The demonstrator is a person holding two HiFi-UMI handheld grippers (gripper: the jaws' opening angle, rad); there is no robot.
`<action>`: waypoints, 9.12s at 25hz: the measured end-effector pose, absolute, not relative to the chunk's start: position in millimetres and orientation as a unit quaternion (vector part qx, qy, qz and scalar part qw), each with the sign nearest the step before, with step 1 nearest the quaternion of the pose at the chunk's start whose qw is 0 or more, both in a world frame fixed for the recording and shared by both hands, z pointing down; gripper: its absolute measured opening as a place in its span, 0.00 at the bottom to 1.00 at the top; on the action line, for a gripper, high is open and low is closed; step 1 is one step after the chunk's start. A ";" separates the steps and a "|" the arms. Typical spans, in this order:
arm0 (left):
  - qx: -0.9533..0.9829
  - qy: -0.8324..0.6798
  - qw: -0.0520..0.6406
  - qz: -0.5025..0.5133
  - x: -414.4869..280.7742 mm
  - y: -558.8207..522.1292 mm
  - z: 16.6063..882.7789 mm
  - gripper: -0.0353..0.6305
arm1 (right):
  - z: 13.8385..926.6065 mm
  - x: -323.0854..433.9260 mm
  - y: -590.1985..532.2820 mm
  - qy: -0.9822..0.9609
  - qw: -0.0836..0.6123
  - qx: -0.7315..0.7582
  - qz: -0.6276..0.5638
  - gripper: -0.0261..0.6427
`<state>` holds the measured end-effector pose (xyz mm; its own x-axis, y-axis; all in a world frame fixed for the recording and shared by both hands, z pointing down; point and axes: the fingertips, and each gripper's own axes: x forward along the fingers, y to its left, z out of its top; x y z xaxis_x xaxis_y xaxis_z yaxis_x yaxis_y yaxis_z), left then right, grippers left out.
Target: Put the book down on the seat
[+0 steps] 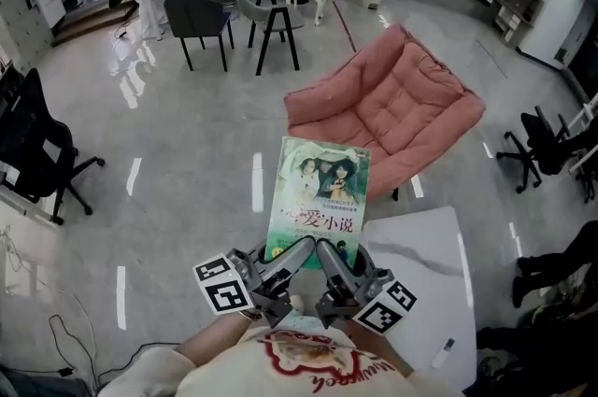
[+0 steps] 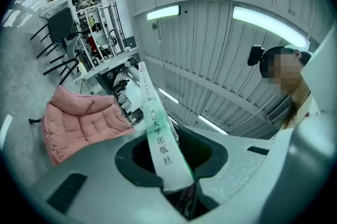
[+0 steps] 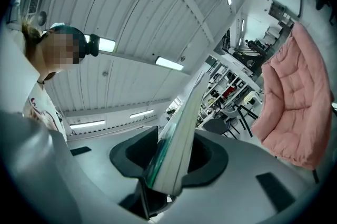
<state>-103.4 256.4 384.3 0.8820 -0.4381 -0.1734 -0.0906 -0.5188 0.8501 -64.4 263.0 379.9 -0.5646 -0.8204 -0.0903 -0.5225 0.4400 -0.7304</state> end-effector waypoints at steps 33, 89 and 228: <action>0.847 -0.155 0.476 -0.177 -41.5 141.6 434.4 0.20 | 429.7 -2.0 149.3 0.806 0.239 -0.420 -0.342 0.24; 0.834 -0.064 0.534 -0.123 70.1 -184.4 592.0 0.20 | 585.8 107.1 -170.1 0.739 0.232 -0.519 -0.361 0.23; 0.826 -0.358 0.392 0.191 -3.6 -204.7 651.7 0.42 | 626.6 120.5 -151.1 0.625 -0.061 -0.675 -0.389 0.43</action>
